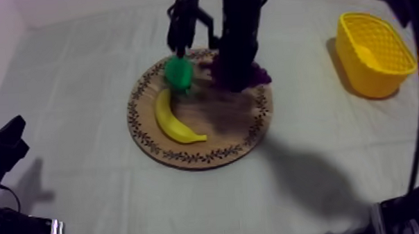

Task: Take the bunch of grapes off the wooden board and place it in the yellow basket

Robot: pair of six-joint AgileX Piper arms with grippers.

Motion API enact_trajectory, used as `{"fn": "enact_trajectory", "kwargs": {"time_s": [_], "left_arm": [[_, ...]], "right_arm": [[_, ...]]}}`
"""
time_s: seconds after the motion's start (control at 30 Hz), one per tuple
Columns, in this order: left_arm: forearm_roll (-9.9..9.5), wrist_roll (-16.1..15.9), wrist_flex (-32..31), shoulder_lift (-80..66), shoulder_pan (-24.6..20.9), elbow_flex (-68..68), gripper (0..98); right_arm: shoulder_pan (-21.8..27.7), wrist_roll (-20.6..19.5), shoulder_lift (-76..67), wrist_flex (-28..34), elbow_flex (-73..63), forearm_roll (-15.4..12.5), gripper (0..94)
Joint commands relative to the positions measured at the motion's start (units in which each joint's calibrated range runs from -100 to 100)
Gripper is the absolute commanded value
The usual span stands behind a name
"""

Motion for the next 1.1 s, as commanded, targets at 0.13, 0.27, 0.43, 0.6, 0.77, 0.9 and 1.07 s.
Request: {"fn": "enact_trajectory", "kwargs": {"time_s": [0.13,0.27,0.43,0.6,0.77,0.9,1.07], "left_arm": [[-0.03,0.0,0.0,0.0,0.0,0.0,0.1],[-0.03,0.0,0.0,0.0,0.0,0.0,0.1],[-0.03,0.0,0.0,0.0,0.0,0.0,0.1],[-0.03,-0.1,0.0,0.0,0.0,0.0,0.1],[-0.03,-0.1,0.0,0.0,0.0,0.0,0.1],[-0.03,-0.1,0.0,0.0,0.0,0.0,0.1],[-0.03,-0.1,0.0,0.0,0.0,0.0,0.1]], "right_arm": [[4.4,-2.1,-10.8,-3.4,0.6,0.1,27.2],[7.6,-4.0,-16.1,-6.9,1.5,-0.1,26.9],[11.9,-6.1,-22.0,-12.4,4.0,-0.1,26.2],[17.0,-8.0,-26.4,-16.9,6.9,-0.5,26.9],[22.8,-9.0,-29.1,-21.9,8.0,-1.4,25.2],[27.0,-9.8,-30.7,-26.9,9.5,-1.7,25.4],[31.2,-10.7,-32.0,-32.8,13.3,-1.4,25.4]]}}
